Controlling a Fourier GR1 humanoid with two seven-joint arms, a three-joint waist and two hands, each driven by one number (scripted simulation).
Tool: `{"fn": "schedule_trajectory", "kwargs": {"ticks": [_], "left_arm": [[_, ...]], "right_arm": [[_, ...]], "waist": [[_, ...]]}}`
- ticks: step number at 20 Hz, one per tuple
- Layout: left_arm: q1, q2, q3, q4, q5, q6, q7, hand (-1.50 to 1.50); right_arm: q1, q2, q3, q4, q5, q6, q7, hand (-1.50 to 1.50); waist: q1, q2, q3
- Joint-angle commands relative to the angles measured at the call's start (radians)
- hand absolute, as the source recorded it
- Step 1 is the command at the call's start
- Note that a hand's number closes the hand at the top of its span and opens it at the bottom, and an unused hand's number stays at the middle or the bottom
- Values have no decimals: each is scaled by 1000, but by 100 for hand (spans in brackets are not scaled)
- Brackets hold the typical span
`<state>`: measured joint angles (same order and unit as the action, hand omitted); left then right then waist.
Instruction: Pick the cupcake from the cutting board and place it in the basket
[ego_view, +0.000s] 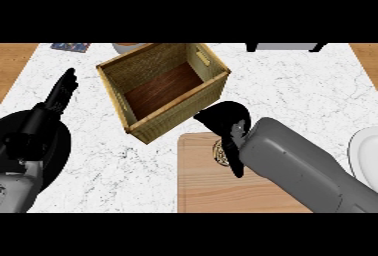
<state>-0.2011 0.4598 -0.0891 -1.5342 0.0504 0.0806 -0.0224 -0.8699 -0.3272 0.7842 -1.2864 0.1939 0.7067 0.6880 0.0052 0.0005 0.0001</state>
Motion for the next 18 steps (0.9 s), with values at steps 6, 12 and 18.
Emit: {"fn": "schedule_trajectory", "kwargs": {"ticks": [6, 12, 18], "left_arm": [[-5, -23, 31, -96, -34, -28, 98, 0], [17, -70, 51, 16, -72, -66, -34, 0], [-21, -76, 96, 5, -72, -109, 26, 0]], "right_arm": [[124, -13, -77, -57, 174, 17, -122, -150], [191, 51, -84, 19, 339, -49, -222, -150], [222, 148, -146, 51, 413, -29, -209, -150]], "waist": [[-4, -3, 0], [-3, 0, 0], [-2, 0, 0]]}}
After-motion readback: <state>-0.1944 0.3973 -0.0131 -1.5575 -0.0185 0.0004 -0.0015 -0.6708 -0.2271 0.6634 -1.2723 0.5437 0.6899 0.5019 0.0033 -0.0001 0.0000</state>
